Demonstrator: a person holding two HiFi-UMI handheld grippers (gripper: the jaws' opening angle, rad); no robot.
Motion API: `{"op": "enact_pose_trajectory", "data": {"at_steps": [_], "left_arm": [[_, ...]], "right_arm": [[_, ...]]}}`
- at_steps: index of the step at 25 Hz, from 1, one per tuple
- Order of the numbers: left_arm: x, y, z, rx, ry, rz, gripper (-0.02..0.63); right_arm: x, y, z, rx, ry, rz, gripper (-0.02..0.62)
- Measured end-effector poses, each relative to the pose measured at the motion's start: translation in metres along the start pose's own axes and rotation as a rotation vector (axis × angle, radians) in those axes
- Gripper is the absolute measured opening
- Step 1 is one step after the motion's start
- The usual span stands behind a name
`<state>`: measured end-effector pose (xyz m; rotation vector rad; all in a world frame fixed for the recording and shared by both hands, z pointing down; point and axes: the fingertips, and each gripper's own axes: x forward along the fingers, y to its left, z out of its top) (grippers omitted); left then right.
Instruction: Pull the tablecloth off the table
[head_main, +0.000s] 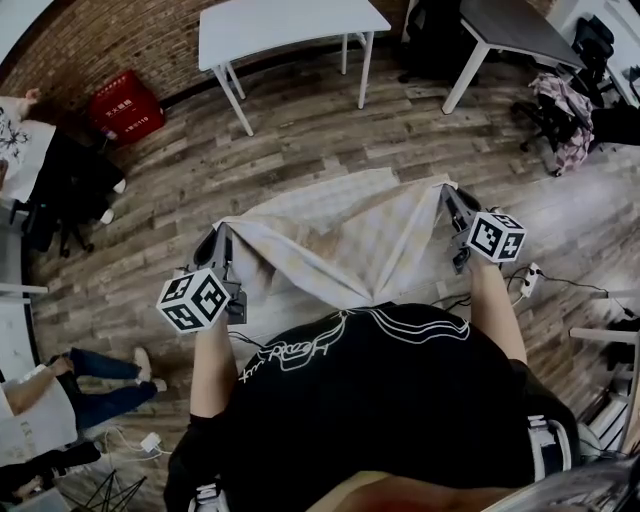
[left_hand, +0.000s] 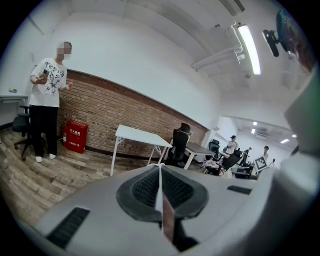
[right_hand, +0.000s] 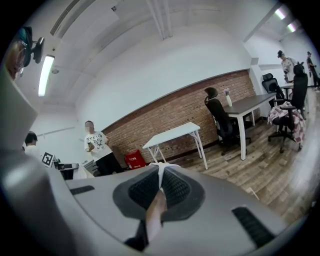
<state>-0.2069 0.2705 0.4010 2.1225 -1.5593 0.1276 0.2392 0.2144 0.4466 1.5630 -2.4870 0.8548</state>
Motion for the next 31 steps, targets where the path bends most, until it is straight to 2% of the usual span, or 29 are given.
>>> {"op": "enact_pose_trajectory", "data": {"at_steps": [15,31], "left_arm": [[-0.019,0.015,-0.008,0.001,0.011,-0.008,0.006],[-0.022,0.031,0.003,-0.009,-0.02,-0.015,0.006]], "right_arm": [[0.001,0.019,-0.023,-0.021,0.027,-0.009,-0.003],[0.009,0.036,-0.013,-0.023,-0.01,-0.005,-0.003]]}}
